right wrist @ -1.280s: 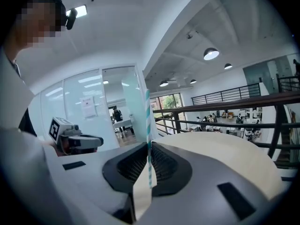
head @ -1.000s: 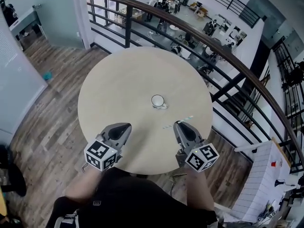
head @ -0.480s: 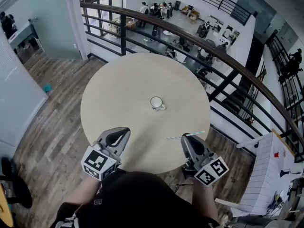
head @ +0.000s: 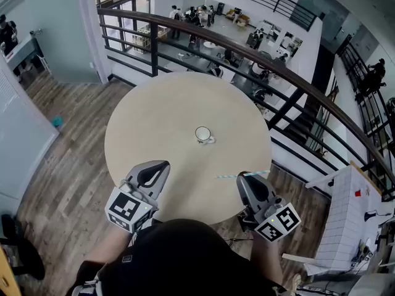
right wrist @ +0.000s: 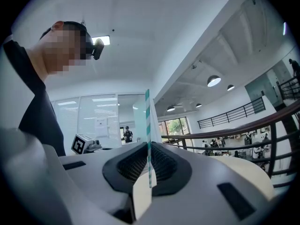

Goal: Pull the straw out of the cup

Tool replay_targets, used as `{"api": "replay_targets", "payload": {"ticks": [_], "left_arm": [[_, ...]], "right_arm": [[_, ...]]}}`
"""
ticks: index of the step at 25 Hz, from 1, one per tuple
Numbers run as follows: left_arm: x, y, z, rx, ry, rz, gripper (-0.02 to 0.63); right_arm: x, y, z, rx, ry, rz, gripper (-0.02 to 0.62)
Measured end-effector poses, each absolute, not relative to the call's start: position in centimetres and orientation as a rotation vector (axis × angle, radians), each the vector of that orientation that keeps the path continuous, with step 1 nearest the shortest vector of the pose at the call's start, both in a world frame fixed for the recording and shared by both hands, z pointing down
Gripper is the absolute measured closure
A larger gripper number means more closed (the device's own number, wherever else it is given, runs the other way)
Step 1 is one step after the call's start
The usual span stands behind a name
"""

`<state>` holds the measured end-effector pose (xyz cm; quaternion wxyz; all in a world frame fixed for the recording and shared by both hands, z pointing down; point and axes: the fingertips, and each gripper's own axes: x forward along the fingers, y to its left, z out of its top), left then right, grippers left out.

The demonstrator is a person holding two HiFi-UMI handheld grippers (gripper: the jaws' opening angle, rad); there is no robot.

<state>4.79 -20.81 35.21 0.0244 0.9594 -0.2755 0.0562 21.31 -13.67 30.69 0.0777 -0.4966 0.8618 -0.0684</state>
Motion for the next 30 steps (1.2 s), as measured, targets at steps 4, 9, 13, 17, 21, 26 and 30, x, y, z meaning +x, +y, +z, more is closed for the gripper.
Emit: {"api": "replay_targets", "payload": {"ticks": [4,9,13,17,21,26,30], "left_arm": [[4.5,-20.8,35.2,2.956,-0.856,0.160,0.598],[3.6,-21.0,35.0,2.956,-0.868,0.160,0.598],[3.6,-20.3,35.2,2.948,-0.878,0.163,0.598],[3.2,-20.1,35.4,2.941,-0.889,0.168,0.598],[2.6,-20.1,35.5,2.931,-0.894,0.168,0.598],[2.8,-20.4,35.7,2.925,-0.897,0.175,0.598],[3.1,-20.4,36.0,2.917,-0.891,0.174,0.598]], "right_arm": [[20.7,-13.6,31.0,-1.479,2.579,-0.231,0.557],[20.0,-13.8,31.0,-1.471,2.582,-0.237,0.557],[20.0,-13.3,31.3,-1.462,2.584,-0.256,0.557],[19.5,-13.2,31.9,-1.443,2.583,-0.284,0.557],[18.5,-13.1,32.4,-1.425,2.591,-0.310,0.557],[18.8,-13.3,32.7,-1.420,2.591,-0.327,0.557],[19.1,-13.3,32.8,-1.424,2.587,-0.328,0.557]]}}
